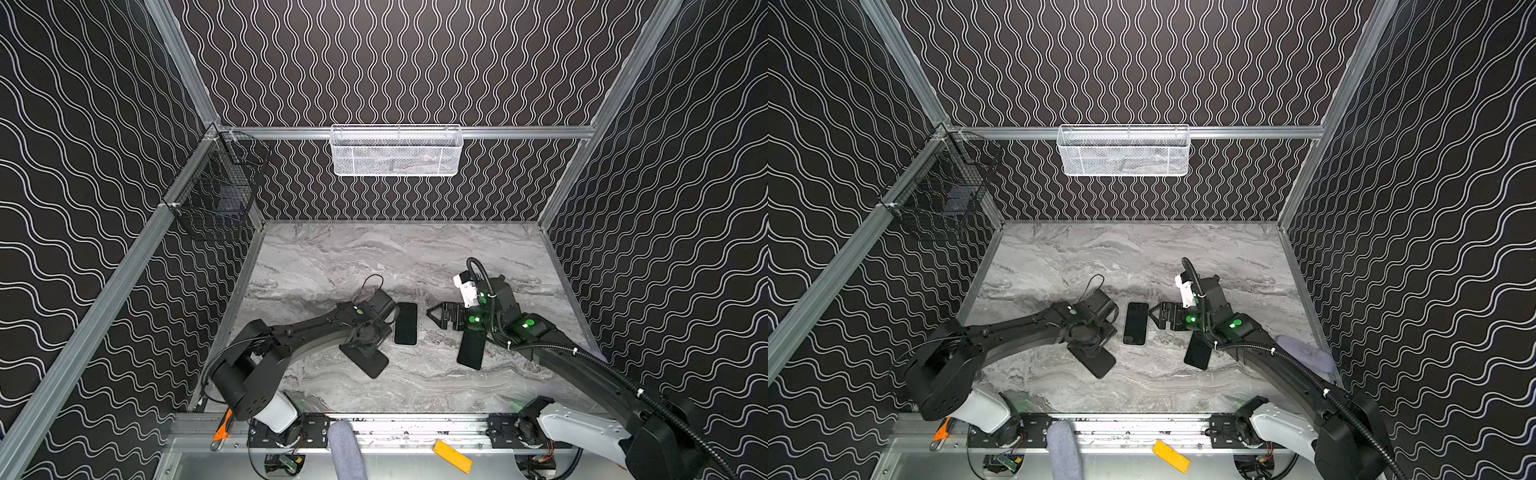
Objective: Put the phone into the phone case
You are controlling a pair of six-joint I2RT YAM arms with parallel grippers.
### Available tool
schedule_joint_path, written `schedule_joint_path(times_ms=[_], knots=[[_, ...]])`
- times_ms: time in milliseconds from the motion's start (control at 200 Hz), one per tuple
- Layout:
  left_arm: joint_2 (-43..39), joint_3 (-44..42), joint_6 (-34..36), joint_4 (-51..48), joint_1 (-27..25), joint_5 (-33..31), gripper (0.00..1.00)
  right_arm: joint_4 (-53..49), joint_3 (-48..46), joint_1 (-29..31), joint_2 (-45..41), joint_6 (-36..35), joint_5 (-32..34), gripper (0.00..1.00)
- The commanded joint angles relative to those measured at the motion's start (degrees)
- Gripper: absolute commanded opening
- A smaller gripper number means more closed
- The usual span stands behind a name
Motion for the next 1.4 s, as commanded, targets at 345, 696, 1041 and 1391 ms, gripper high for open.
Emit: schedule_joint_path(times_ms=[345, 696, 1041, 1391], knots=[[-11.7, 15.7, 54.2, -23.9, 18.1, -17.8, 0.99, -28.2, 19.6, 24.7, 17.3, 14.5, 29.2, 0.88], [-31.3, 11.7, 52.1, -22.2, 24.5, -38.6, 0.99, -28.0, 30.3, 36.5, 37.9, 22.6, 21.0, 0.89], [-45.7, -0.1, 44.1, -20.9, 24.5, -35.8, 0.97, -37.2, 45.2, 37.9, 52.1, 33.5, 22.8, 0.77], [-52.3, -3.7, 48.5, -18.0, 24.5, -34.8, 0.97, -37.7, 42.7, 38.0, 56.3, 40.8, 17.7, 0.68]])
